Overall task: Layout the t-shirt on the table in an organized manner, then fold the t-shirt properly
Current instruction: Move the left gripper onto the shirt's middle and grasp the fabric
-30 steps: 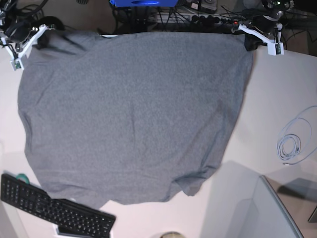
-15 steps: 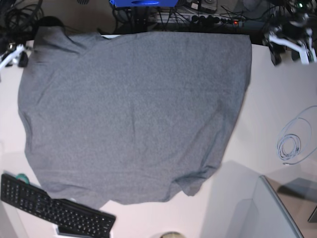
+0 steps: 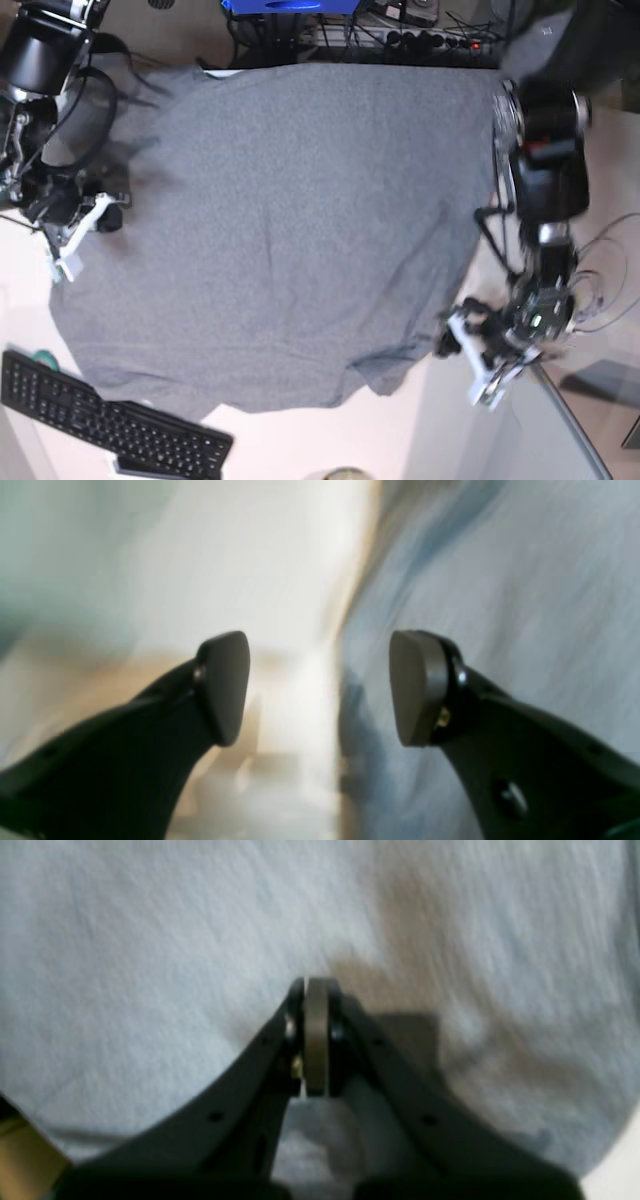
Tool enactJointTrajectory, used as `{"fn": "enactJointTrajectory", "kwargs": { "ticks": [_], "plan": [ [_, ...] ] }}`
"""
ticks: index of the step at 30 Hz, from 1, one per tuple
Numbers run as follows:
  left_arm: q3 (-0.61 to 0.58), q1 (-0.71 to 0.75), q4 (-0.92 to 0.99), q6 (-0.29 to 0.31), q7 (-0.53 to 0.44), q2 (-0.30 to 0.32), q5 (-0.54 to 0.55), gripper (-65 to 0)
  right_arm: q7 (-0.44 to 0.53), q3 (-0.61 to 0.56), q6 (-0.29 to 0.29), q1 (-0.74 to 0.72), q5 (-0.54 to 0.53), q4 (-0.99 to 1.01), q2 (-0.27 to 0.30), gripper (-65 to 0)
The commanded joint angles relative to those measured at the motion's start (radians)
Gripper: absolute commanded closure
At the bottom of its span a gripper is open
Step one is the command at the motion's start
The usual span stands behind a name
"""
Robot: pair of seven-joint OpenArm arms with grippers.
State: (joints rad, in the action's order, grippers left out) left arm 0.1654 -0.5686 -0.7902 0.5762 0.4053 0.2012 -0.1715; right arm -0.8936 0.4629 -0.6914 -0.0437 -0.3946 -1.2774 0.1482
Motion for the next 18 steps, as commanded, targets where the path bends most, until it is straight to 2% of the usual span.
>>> {"fn": "enactJointTrajectory", "kwargs": {
  "ticks": [1, 4, 6, 7, 8, 11, 16, 18],
  "plan": [
    [-0.039, -0.095, 0.110, 0.001, -0.056, 0.005, 0.002, -41.8, 0.023, -0.013, -0.007, -0.011, -0.011, -0.011, 0.014, -1.8],
    [-0.135, -0.302, 0.484, -0.020, -0.225, -0.032, 0.002, -42.6, 0.044, -0.025, -0.007, 0.012, -0.011, -0.012, 0.011, -2.7],
    [-0.180, -0.396, 0.665, -0.101, -0.336, -0.067, -0.003, -42.6, 0.060, -0.026, -0.007, 0.021, -0.016, -0.017, 0.011, -2.9],
    [-0.195, -0.417, 0.694, -0.134, -0.368, -0.084, -0.006, -42.6, 0.063, -0.026, -0.007, 0.021, -0.016, -0.017, 0.011, -2.9],
    [-0.209, -0.420, 0.702, -0.155, -0.382, -0.099, -0.006, -42.6, 0.063, -0.023, -0.007, 0.023, -0.019, -0.017, 0.011, -2.9],
    [-0.241, -0.394, 0.685, -0.192, -0.337, -0.113, 0.000, -42.6, 0.061, -0.022, -0.007, 0.041, -0.019, -0.034, 0.011, -2.9],
    [-0.234, -0.290, 0.590, -0.235, -0.326, -0.101, 0.002, -42.0, 0.061, -0.029, -0.007, 0.067, -0.013, -0.107, 0.011, -2.9],
    [-0.232, -0.252, 0.561, -0.236, -0.326, -0.076, 0.002, -42.0, 0.061, -0.029, -0.007, 0.054, -0.011, -0.089, 0.011, -2.9]
  ]
}}
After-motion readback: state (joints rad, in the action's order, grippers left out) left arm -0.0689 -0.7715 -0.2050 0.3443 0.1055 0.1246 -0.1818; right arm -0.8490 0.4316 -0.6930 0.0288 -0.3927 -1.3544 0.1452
